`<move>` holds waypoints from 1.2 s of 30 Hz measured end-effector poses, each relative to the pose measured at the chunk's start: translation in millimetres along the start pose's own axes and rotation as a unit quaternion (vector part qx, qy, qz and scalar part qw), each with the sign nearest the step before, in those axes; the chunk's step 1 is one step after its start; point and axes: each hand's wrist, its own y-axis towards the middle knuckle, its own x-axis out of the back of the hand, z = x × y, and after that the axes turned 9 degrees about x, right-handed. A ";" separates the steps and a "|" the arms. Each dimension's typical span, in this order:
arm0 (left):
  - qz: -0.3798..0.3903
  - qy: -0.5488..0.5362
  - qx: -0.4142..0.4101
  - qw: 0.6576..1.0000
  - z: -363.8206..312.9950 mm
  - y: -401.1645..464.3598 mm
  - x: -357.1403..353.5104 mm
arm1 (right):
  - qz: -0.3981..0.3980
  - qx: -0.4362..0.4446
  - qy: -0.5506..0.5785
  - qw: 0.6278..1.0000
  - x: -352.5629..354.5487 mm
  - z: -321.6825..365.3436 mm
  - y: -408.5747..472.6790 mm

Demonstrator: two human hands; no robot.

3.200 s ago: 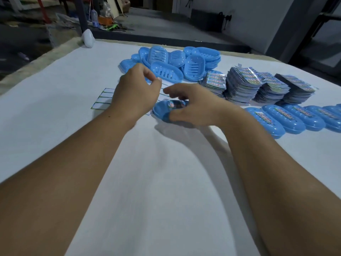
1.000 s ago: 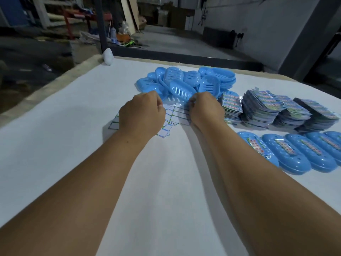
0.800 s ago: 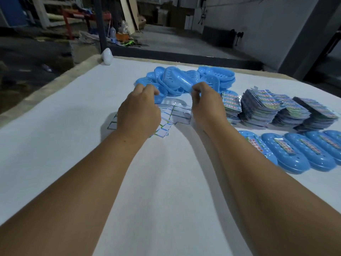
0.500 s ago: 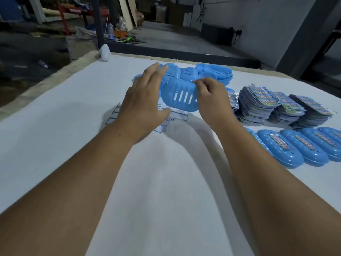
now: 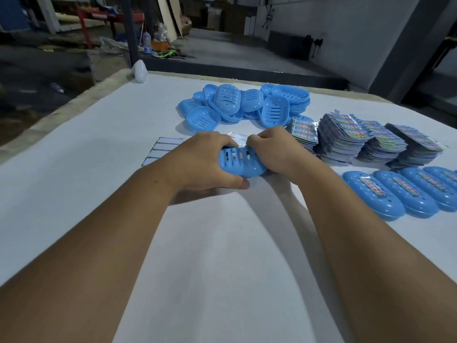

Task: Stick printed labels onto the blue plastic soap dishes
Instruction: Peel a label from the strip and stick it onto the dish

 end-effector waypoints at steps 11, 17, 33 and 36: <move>0.030 0.037 0.010 0.999 -3.7 -4.0 1.4 | -0.017 -0.023 -0.097 0.995 5.1 -3.8 -4.0; 0.026 0.034 0.009 0.999 -4.1 -4.2 1.2 | -0.125 0.005 -0.229 0.965 18.7 -14.4 1.5; -0.228 -0.131 0.109 0.959 5.1 6.7 4.3 | -0.125 -0.096 -0.300 0.941 33.3 -31.2 6.9; -0.242 -0.125 0.125 0.954 8.4 9.1 4.4 | -0.150 -0.108 -0.288 0.940 36.9 -27.9 5.3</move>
